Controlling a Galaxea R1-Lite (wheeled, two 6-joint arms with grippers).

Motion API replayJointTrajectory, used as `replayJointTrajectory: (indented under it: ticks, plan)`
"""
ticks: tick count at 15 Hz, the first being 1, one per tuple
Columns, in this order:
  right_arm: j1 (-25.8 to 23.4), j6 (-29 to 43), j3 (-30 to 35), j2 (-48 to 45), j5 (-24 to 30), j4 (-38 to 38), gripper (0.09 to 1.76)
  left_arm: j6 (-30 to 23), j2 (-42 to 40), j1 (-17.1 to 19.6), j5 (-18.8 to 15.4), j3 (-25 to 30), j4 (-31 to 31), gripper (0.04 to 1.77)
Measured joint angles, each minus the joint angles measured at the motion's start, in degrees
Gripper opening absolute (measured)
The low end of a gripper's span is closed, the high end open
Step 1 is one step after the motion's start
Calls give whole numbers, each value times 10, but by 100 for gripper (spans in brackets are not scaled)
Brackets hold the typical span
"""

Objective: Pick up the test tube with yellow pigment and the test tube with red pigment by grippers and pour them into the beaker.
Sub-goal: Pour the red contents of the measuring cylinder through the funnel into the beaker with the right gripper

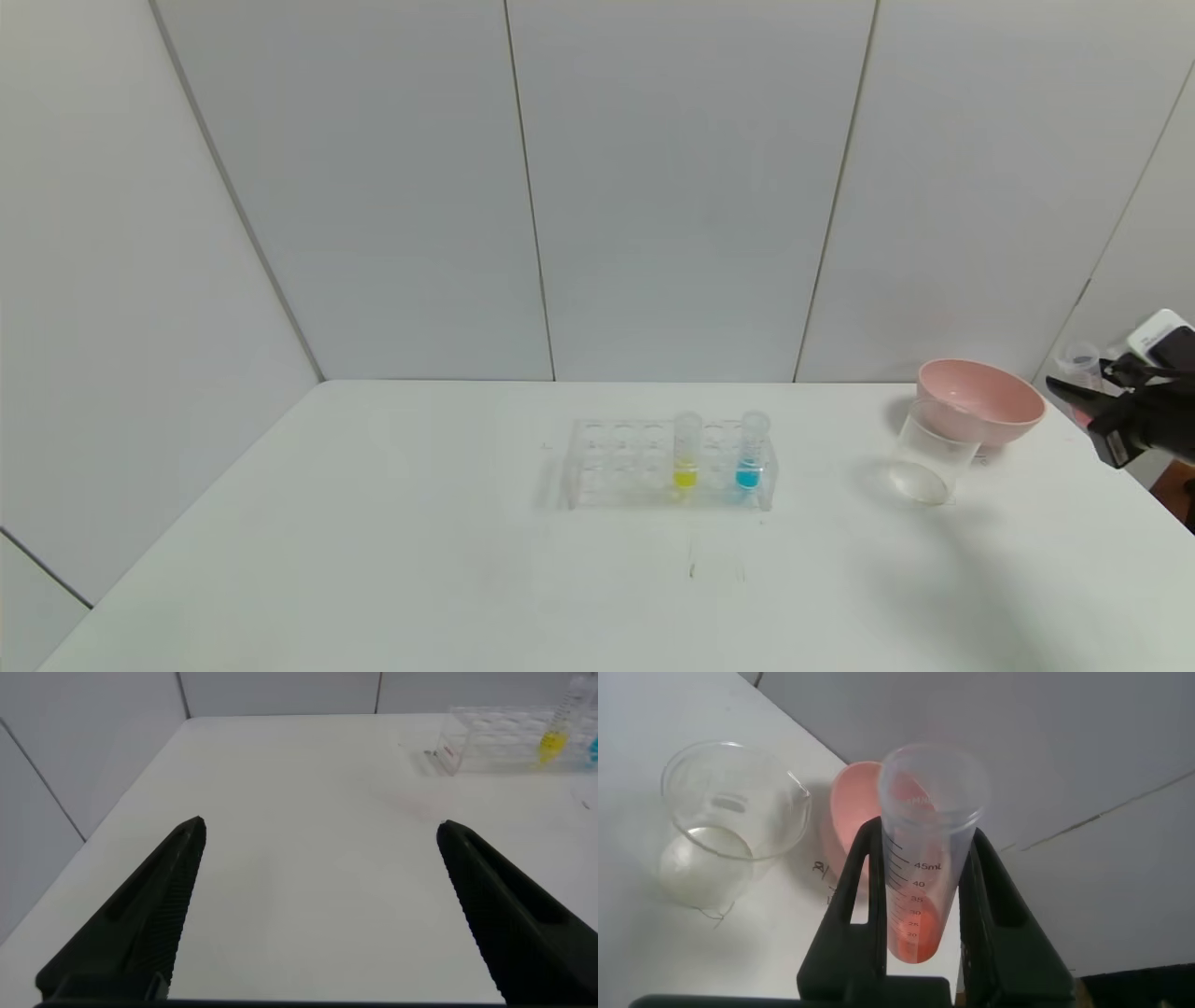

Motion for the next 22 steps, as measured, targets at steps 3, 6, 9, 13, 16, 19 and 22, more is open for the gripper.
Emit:
replayJointTrajectory:
  ticks: [3,6,9,13,16,19,22]
  plan:
    - [20,-80,-17,20,-22,0,50,0,0,0,0,0,0,176]
    - [22,-153,-33,40,-25,0,50,0,0,0,0,0,0,176]
    - [19,-208,-39,51,-40,0,50,0,0,0,0,0,0,176]
    - [27,-286,-52,64,-65,2,50,0,0,0,0,0,0,176]
    - [45,-308,-57,70,-82,1,50,0,0,0,0,0,0,176]
    - [66,-341,-58,73,-106,-1,50,0,0,0,0,0,0,176]
    - [74,-380,-59,75,-111,-2,50,0,0,0,0,0,0,176]
